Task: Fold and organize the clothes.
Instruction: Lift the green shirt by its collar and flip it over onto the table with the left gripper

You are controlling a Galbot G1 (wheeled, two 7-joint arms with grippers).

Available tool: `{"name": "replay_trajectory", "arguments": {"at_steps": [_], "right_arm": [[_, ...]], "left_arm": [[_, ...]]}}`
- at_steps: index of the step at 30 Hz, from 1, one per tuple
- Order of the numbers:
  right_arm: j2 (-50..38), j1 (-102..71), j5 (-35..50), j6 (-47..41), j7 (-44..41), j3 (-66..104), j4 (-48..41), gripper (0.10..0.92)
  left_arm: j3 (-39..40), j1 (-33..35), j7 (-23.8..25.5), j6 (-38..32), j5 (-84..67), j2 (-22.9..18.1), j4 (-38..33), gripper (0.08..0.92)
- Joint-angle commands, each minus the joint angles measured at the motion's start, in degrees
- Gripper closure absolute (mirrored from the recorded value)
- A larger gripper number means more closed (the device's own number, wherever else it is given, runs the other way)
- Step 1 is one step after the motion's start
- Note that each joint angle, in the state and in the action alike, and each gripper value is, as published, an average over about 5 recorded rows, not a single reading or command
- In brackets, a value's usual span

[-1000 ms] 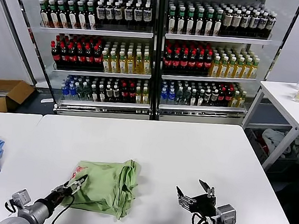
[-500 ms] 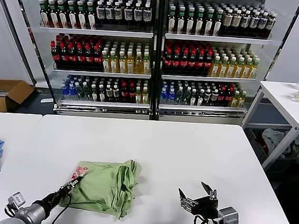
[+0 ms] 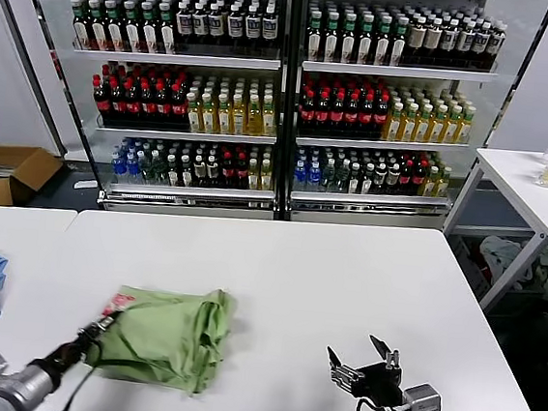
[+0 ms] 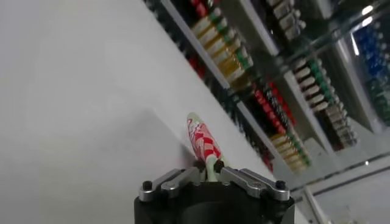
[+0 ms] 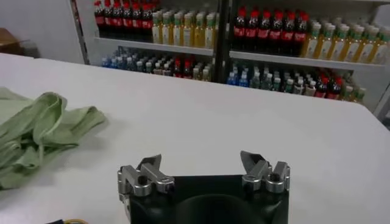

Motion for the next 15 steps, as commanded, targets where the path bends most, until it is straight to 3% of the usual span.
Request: {"name": "replay_trajectory", "arguments": {"at_steps": [1, 4, 7, 11, 15], "right_arm": [[-0.16, -0.2, 0.11, 0.04, -0.18, 0.06, 0.82, 0.202], [-0.18, 0.15, 0.08, 0.05, -0.24, -0.49, 1.04, 0.203], [0.0, 0.52, -0.12, 0.05, -0.24, -1.27, 1.2, 0.203], [0.66, 0.68, -0.97, 0.05, -0.24, -2.25, 1.47, 0.202], [1.37, -0.09, -2.67, 0.07, -0.39, -2.33, 1.46, 0.203]], "left_arm": [[-22.43, 0.72, 0.01, 0.01, -4.05, 12.95, -2.55, 0.893], [-25.84, 1.77, 0.75, -0.05, 2.09, 16.88, -4.79, 0.893], [-24.03, 2.78, 1.59, -0.17, 10.75, 17.72, -8.67, 0.893], [-14.09, 3.61, 2.33, -0.87, 23.85, 15.21, -13.64, 0.893], [1.17, 4.21, 1.88, -5.07, 43.97, 11.54, -15.35, 0.893]]}}
